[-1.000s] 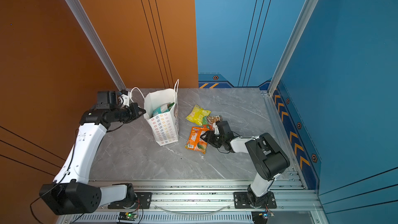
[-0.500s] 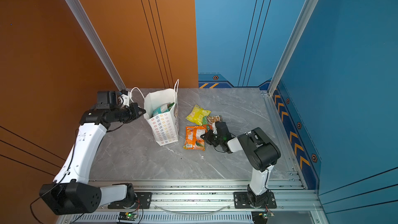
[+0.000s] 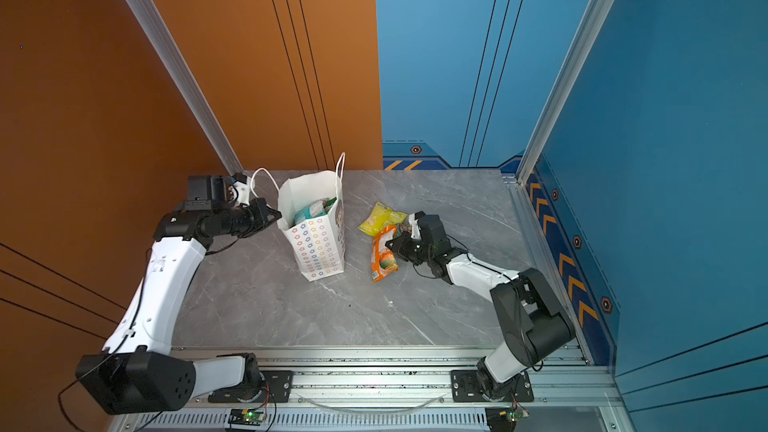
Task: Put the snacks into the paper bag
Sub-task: 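Lift the orange packet and carry it over the bag with the right gripper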
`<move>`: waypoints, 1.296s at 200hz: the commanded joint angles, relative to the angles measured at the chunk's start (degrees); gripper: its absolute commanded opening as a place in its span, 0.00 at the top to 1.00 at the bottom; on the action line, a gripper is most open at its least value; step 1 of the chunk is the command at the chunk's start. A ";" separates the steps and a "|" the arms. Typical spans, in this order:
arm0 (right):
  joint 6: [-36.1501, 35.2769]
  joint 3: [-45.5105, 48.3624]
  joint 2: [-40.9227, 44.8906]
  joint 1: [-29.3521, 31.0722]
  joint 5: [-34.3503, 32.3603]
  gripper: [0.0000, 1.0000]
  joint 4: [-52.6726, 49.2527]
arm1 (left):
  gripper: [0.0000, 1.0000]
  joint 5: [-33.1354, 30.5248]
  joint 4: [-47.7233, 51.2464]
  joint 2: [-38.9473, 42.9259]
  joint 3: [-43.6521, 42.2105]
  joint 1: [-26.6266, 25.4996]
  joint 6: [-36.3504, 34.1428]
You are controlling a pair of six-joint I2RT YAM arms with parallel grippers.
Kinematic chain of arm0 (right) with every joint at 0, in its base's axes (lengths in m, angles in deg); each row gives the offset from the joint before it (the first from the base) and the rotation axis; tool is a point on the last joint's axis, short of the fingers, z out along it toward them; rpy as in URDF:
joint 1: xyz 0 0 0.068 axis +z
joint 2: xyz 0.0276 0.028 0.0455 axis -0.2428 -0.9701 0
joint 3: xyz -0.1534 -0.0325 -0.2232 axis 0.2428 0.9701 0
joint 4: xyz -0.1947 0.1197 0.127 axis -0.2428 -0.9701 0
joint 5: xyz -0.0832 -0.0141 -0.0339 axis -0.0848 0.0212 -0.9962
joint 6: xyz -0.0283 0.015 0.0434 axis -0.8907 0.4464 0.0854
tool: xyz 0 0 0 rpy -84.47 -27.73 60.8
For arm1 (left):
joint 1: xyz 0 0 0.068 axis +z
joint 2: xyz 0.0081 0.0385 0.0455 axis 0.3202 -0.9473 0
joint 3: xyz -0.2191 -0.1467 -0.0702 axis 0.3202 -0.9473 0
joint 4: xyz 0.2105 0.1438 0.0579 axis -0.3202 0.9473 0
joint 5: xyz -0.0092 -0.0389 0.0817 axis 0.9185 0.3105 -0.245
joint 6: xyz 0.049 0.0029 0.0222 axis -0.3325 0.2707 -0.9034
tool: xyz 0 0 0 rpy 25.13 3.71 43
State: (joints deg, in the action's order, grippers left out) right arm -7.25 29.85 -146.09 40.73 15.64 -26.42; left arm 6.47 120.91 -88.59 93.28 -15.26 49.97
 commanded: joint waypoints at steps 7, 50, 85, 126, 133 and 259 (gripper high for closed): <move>-7.95 -9.36 5.67 0.21 -3.66 1.00 -13.61 | 0.99 1.76 -0.48 1.31 -0.45 0.01 -0.41; -13.22 -22.95 6.69 0.30 -5.49 1.00 -20.84 | 0.99 2.12 -0.54 0.73 -0.11 -0.10 -0.31; -14.93 -34.47 3.89 1.04 -5.57 1.00 -21.38 | 0.99 1.98 -0.50 0.57 0.07 -0.18 -0.25; -17.20 -48.00 -1.30 3.60 -6.09 1.00 -21.88 | 0.99 2.06 -0.85 0.07 0.15 -0.26 -0.04; -17.49 -50.15 -2.36 4.13 -6.10 1.00 -22.14 | 0.99 2.16 -0.89 0.00 0.16 -0.27 0.03; -20.17 -84.19 -24.10 11.68 -4.28 1.00 -31.33 | 1.00 2.21 -1.34 -0.15 0.16 -0.78 0.11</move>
State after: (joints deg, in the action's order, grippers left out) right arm -26.20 -50.14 -167.46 51.48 10.16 -55.36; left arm 6.78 120.71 -88.81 93.28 -15.43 49.99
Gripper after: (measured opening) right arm 0.058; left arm 0.047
